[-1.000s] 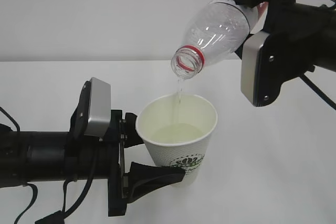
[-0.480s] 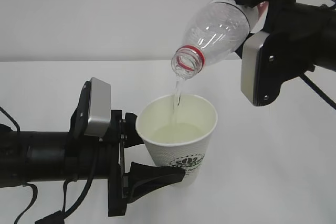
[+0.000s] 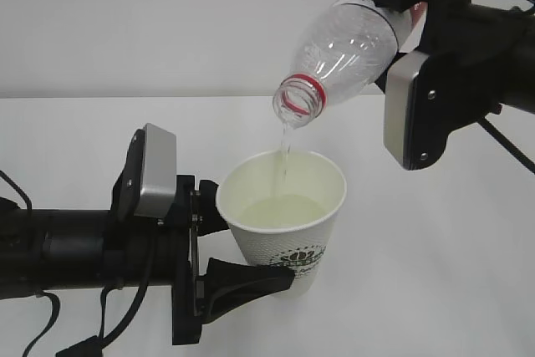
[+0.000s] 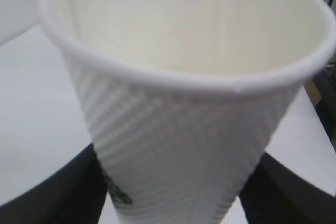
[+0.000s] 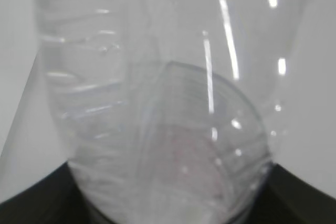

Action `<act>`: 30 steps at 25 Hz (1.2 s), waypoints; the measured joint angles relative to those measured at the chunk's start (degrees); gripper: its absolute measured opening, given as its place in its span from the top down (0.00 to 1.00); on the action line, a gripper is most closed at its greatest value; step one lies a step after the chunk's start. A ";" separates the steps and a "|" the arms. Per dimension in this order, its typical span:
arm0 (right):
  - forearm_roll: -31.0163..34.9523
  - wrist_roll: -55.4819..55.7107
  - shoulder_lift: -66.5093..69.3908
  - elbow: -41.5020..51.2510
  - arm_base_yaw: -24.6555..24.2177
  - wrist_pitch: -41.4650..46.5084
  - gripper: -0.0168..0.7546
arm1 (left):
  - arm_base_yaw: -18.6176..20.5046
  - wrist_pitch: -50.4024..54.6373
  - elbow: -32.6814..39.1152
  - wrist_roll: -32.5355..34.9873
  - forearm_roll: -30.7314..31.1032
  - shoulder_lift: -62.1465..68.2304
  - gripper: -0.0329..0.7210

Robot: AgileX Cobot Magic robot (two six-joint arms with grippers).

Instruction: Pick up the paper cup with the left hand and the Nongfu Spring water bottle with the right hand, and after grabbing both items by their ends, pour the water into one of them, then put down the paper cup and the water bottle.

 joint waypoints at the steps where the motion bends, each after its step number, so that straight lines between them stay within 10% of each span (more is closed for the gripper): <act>1: 0.00 -0.14 0.00 0.00 0.00 -0.04 0.33 | 0.00 0.00 0.00 0.00 0.00 0.00 0.25; 30: 0.00 -0.26 0.00 0.00 0.00 -0.39 0.33 | 0.00 0.58 0.00 0.00 0.00 0.09 0.26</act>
